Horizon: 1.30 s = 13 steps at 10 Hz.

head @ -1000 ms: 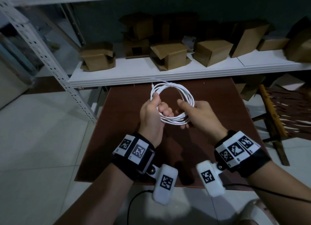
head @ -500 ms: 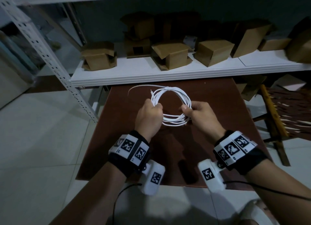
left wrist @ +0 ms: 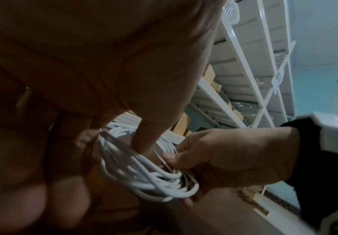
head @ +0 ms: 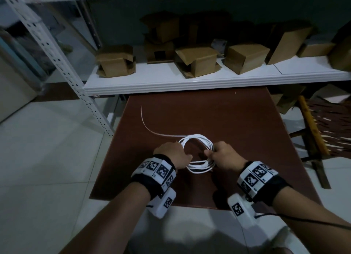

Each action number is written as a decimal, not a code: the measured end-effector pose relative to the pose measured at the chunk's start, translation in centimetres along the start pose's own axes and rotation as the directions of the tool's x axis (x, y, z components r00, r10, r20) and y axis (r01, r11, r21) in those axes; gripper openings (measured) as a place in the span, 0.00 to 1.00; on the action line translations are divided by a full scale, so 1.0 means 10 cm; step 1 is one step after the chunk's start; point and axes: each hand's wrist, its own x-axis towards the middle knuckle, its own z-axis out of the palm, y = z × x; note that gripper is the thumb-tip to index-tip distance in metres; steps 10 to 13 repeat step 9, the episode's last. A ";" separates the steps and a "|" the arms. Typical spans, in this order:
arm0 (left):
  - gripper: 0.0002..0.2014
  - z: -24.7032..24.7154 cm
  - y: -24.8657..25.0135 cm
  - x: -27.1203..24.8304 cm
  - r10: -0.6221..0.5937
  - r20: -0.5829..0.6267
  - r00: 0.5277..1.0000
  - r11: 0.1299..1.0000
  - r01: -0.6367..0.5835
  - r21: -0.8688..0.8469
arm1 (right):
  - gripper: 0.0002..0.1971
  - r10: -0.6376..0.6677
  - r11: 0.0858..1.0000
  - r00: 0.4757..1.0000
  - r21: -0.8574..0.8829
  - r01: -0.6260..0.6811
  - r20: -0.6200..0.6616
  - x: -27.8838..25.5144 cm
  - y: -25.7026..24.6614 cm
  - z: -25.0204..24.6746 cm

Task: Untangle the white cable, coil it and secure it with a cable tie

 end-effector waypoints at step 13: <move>0.13 -0.59 -0.16 -0.17 -0.167 -0.480 0.861 0.421 -0.378 -0.825 | 0.23 -0.091 0.949 0.979 -0.315 0.028 -0.185 0.11 0.09 0.01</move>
